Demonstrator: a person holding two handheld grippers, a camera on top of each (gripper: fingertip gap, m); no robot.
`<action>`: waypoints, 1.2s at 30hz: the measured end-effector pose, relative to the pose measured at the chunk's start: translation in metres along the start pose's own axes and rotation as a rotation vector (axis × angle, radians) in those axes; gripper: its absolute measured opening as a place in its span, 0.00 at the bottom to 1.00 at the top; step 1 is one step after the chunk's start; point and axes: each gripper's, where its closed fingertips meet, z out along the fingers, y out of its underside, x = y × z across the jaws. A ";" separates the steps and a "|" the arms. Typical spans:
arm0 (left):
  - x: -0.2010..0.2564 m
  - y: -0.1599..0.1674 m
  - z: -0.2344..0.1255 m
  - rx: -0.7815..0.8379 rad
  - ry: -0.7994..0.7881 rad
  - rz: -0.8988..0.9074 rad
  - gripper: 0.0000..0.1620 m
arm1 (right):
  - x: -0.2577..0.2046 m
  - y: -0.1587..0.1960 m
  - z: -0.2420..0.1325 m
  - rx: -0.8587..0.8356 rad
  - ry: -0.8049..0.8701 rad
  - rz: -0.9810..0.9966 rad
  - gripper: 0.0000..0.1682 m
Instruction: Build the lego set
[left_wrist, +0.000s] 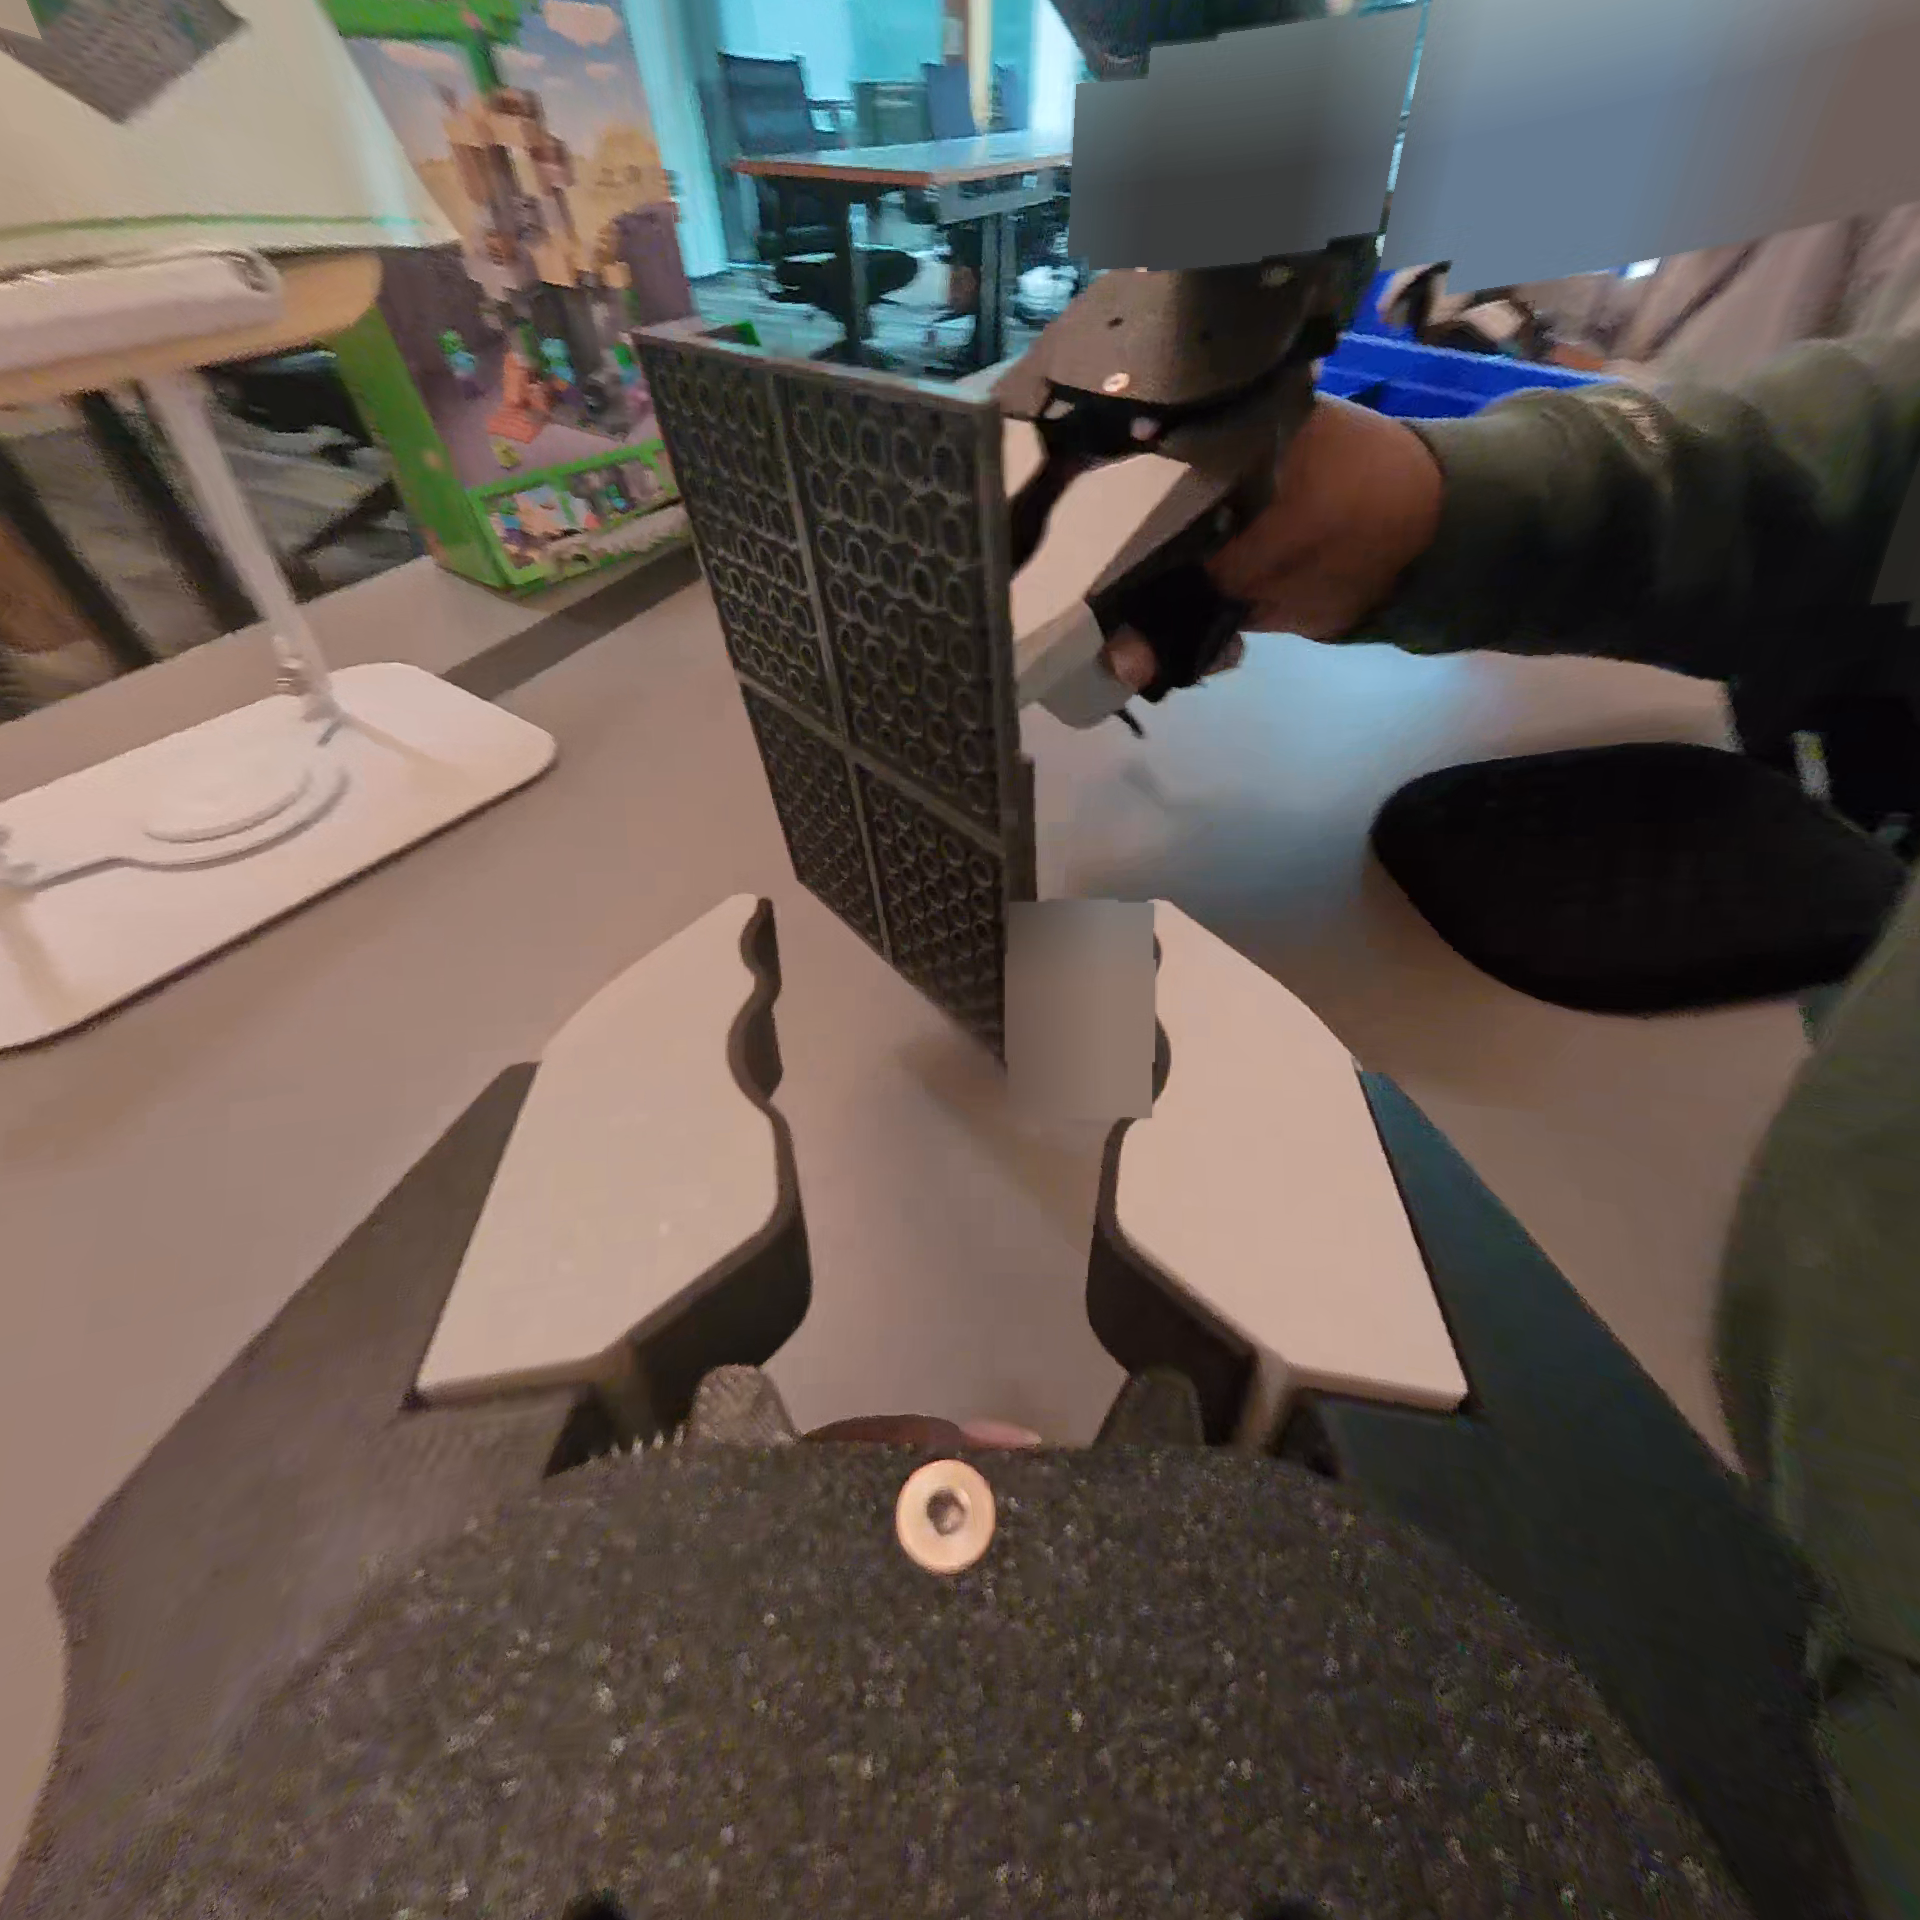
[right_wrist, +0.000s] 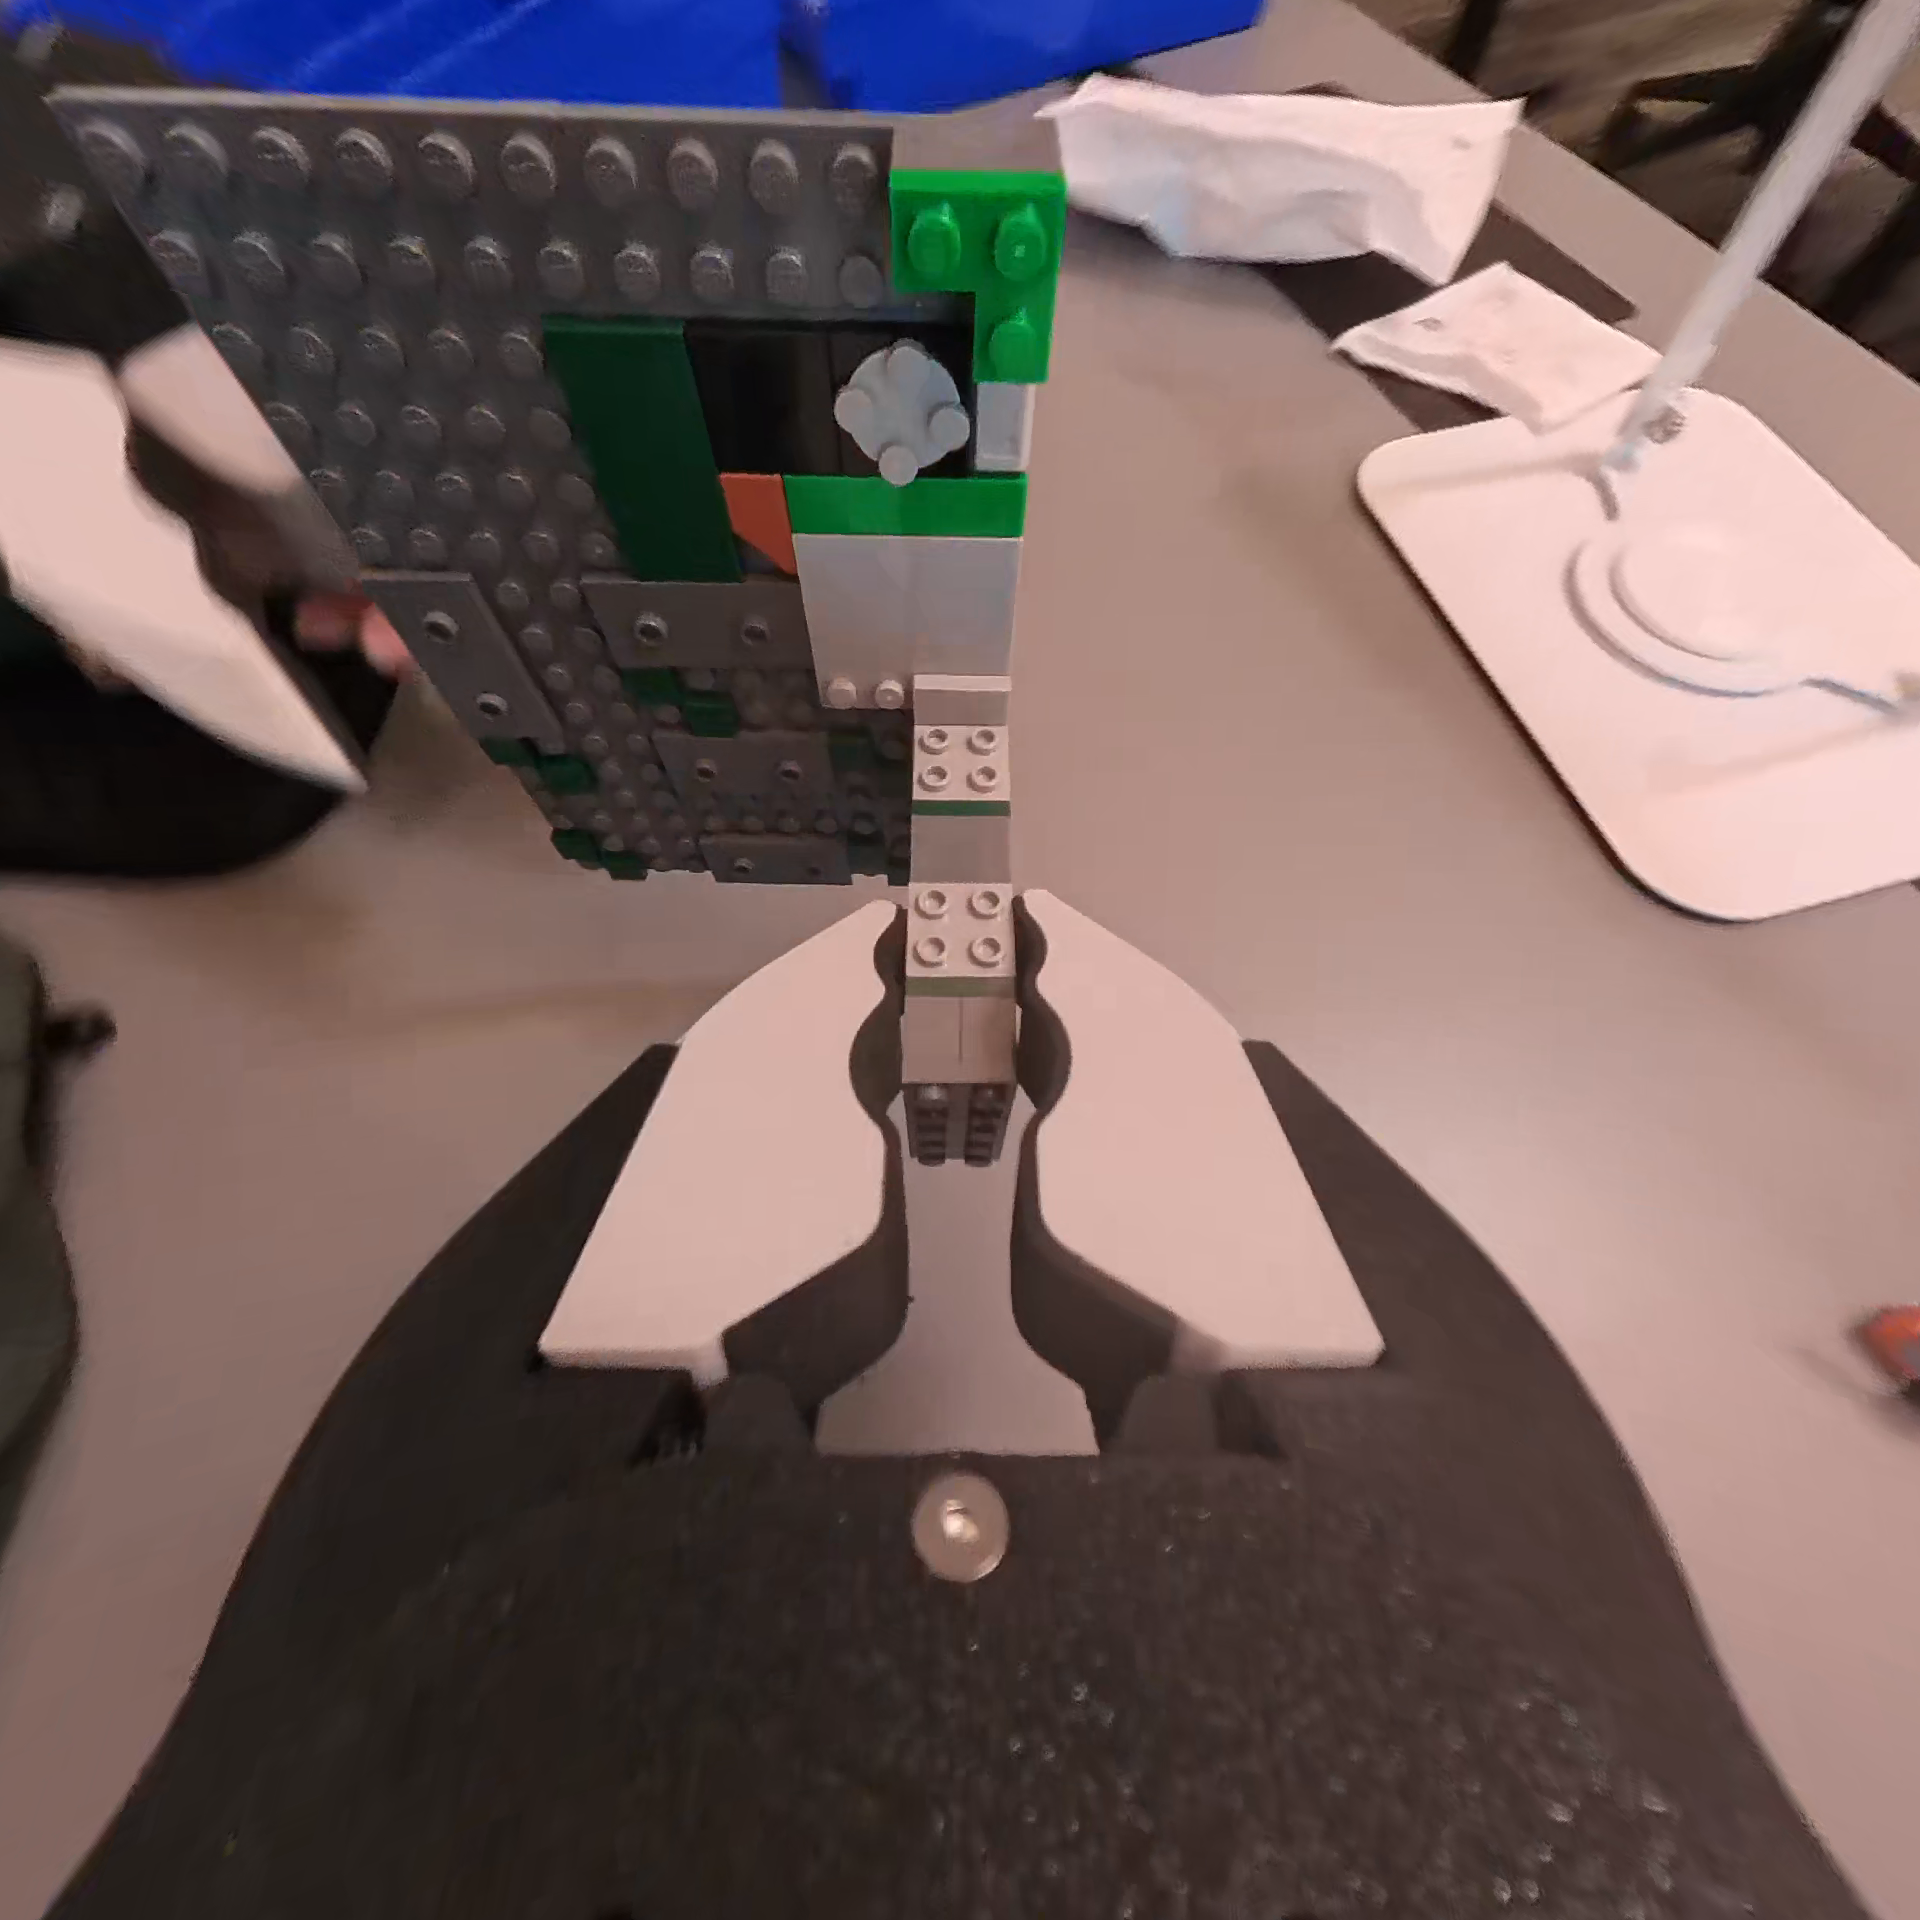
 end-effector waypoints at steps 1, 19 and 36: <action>-0.004 0.000 0.002 -0.010 -0.051 0.022 0.38 | 0.001 -0.003 0.002 0.013 0.015 0.023 0.10; -0.020 0.003 0.002 -0.126 -0.302 0.406 0.08 | -0.016 -0.018 0.017 0.114 0.178 -0.019 0.10; -0.056 0.013 -0.011 -0.051 -0.271 -0.004 0.03 | -0.050 0.023 -0.005 -0.021 -0.086 -0.129 0.17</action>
